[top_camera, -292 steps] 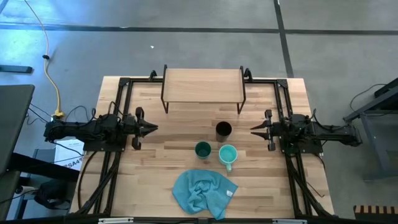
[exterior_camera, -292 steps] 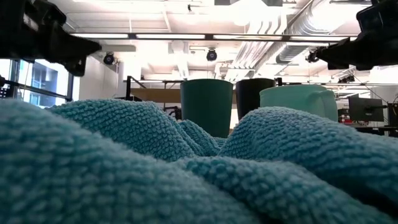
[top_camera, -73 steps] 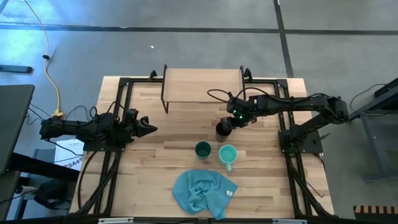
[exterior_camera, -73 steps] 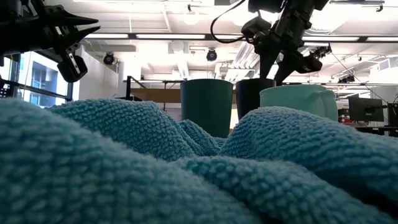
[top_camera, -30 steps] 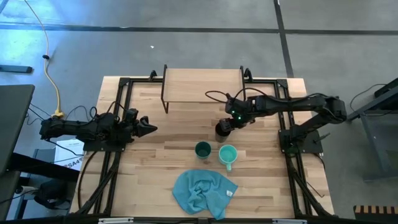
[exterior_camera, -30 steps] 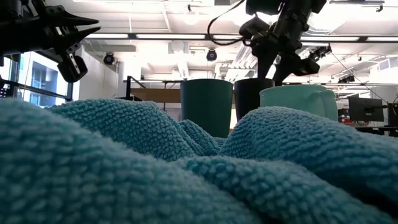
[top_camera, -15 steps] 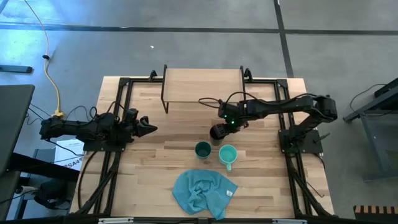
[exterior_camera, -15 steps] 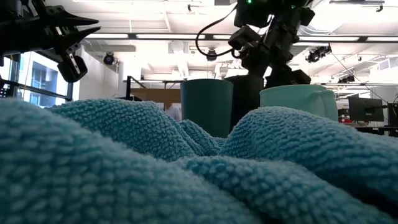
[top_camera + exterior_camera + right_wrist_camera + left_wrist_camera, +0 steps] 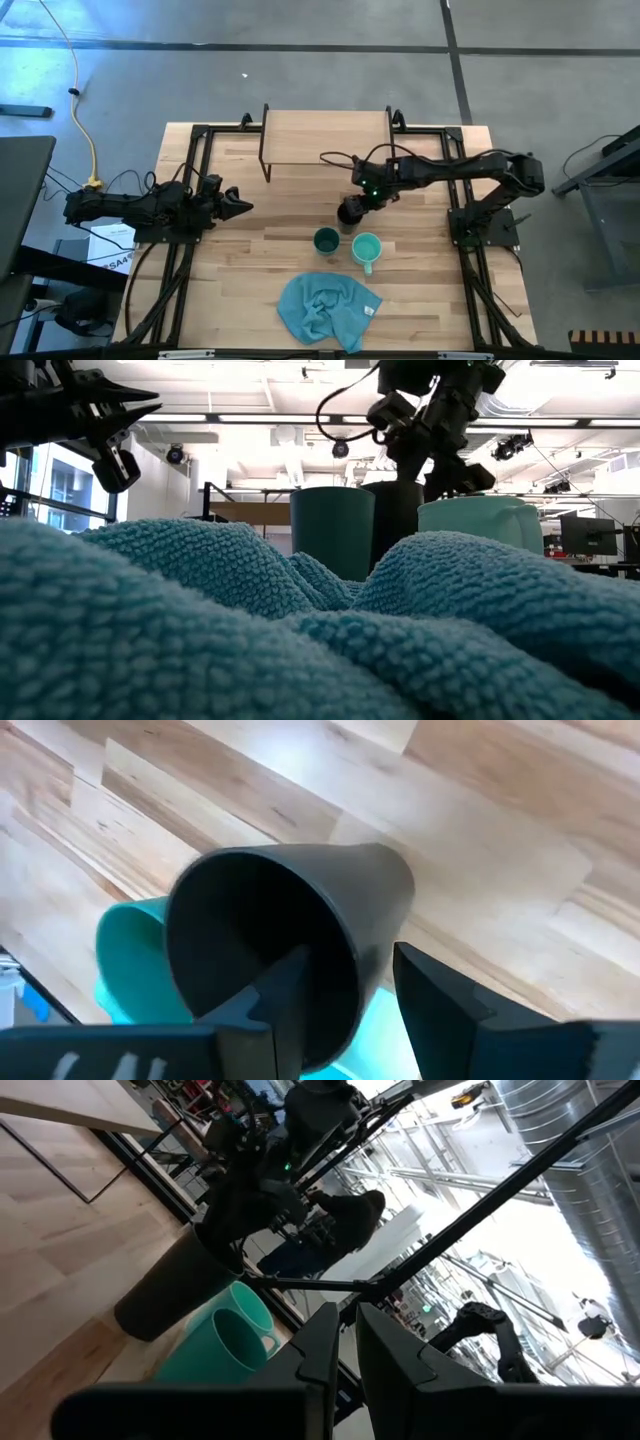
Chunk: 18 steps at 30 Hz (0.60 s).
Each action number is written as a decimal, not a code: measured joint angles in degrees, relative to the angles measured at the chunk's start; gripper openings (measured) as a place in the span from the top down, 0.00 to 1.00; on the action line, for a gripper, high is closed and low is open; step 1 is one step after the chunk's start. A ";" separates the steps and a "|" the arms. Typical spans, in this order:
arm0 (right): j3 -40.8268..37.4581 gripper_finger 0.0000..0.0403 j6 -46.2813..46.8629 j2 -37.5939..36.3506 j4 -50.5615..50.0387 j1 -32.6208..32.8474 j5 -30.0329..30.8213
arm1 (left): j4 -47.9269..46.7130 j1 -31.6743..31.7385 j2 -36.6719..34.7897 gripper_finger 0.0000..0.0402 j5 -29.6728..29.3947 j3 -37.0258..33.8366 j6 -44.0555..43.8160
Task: Stack small to large cups/mugs on shelf
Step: Put the black cup on the shelf
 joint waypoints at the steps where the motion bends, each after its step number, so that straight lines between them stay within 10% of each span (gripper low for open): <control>1: 0.26 0.67 -0.34 -0.04 -0.57 0.00 0.35 | -0.05 -0.02 -0.01 0.92 -0.02 0.00 -0.02; 18: 0.50 0.67 -0.68 0.00 -1.93 0.00 0.79 | -0.68 -0.01 -0.01 0.92 0.01 0.00 -0.48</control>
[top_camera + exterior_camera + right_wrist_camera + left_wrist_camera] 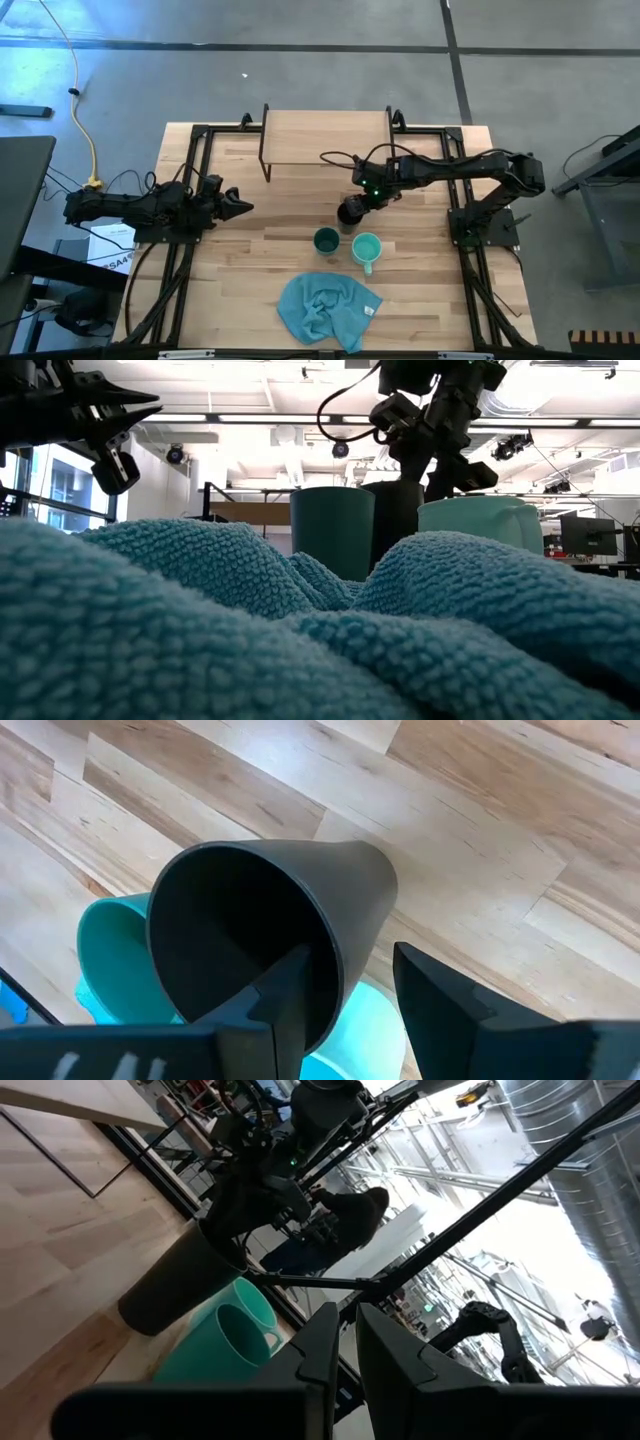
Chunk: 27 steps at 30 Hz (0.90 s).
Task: Stack small to large cups/mugs on shelf
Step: Put the black cup on the shelf
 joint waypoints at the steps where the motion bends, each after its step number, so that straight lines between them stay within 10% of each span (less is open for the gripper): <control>1: 0.00 0.67 0.00 0.00 0.02 0.00 0.00 | 0.02 0.00 0.00 0.92 0.00 0.00 0.00; 12: 0.02 0.69 -0.01 0.00 -2.36 0.00 0.66 | -0.06 -0.01 0.01 0.92 0.00 0.00 0.04; 27: 0.04 0.99 -1.46 0.00 -2.50 0.00 0.81 | -0.52 0.01 0.01 0.92 0.00 0.00 0.05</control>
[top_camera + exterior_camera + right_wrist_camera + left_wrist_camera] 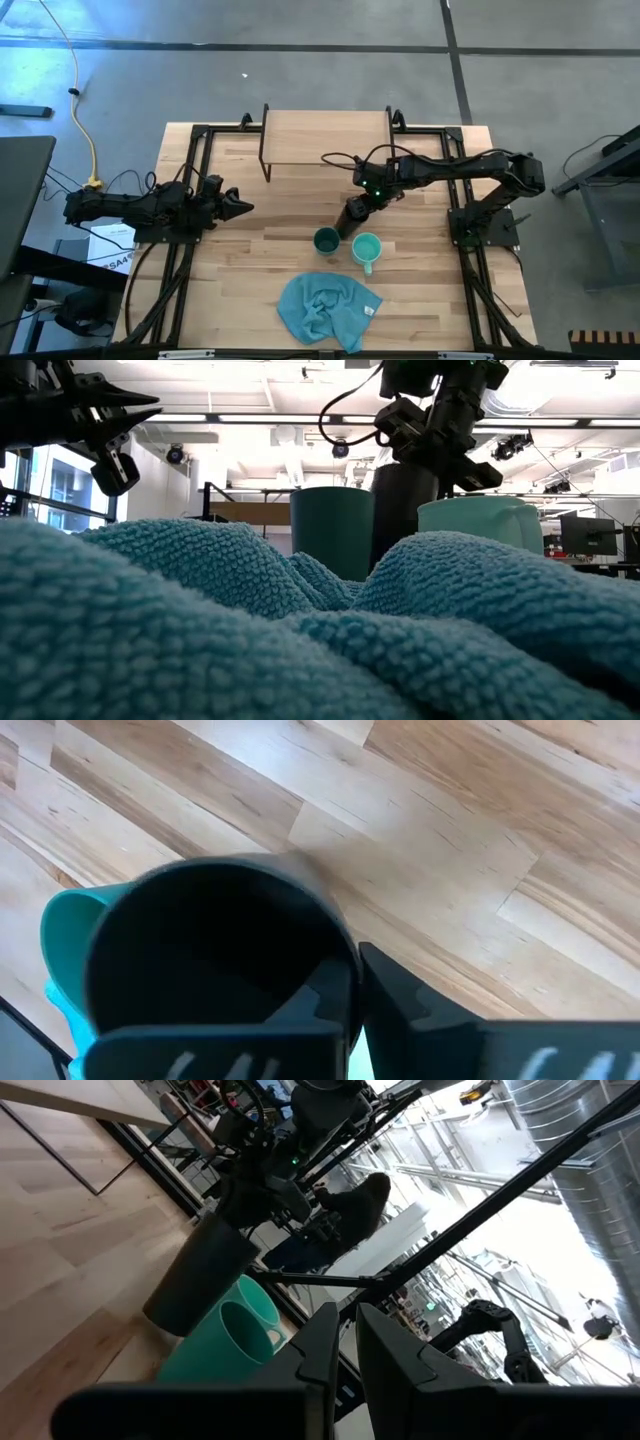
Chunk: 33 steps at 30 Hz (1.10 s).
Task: Stack small to large cups/mugs on shelf
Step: Put the black cup on the shelf
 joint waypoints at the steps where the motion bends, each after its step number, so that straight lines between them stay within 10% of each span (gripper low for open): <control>1: 0.00 0.99 0.06 0.00 -0.11 0.00 0.03 | 0.00 0.00 0.00 0.92 0.00 0.01 -0.01; 12: 4.02 1.00 -0.42 0.04 -5.70 -0.75 1.13 | 0.02 0.00 0.00 0.92 0.00 0.00 0.01; 33: 38.54 1.00 -9.59 0.04 -35.21 -12.71 8.12 | 0.02 0.00 0.00 0.92 -0.02 0.00 0.45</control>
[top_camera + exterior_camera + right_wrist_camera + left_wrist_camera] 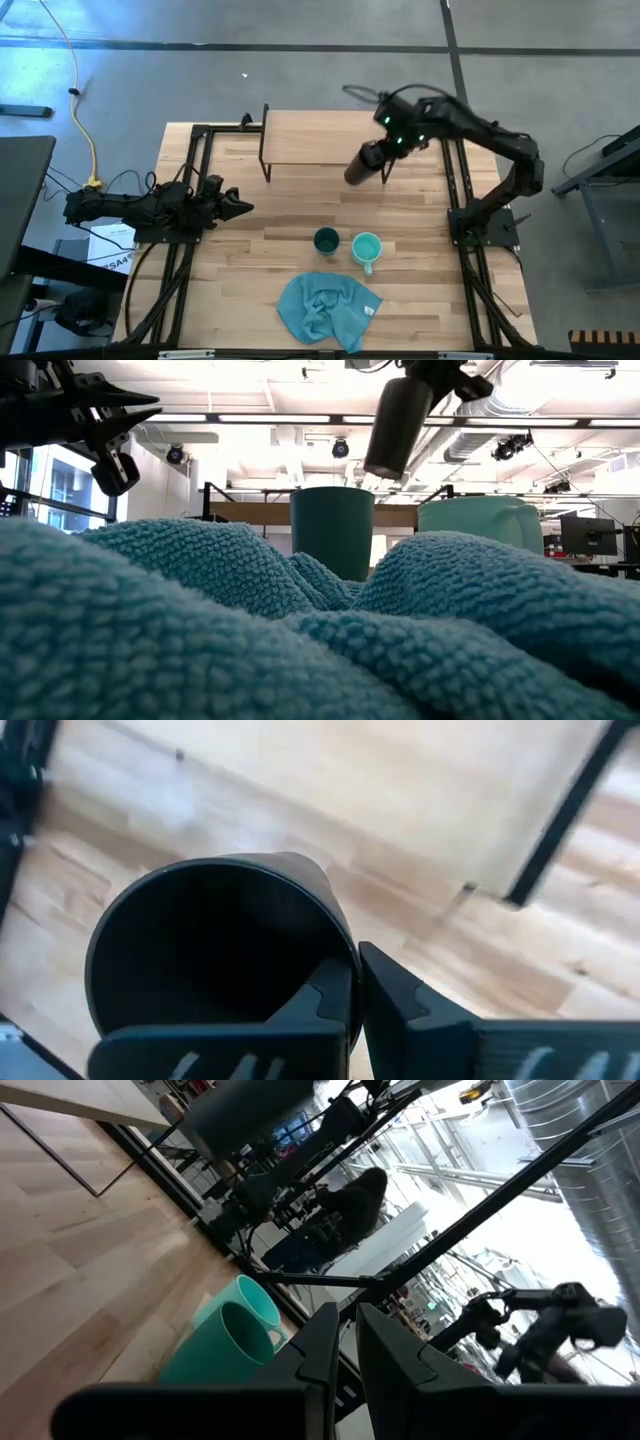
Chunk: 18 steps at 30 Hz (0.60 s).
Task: Stack small to large cups/mugs on shelf
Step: Put the black cup on the shelf
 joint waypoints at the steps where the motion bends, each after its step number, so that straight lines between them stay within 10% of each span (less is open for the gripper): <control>1: 1.44 1.00 -0.70 0.00 -0.88 -0.94 0.20 | 0.00 -0.01 -0.01 0.92 -0.02 0.00 0.01; 18: 10.74 1.00 -8.52 1.30 -1.72 -17.24 -4.68 | 0.00 -0.01 0.00 0.92 -1.09 0.00 -0.65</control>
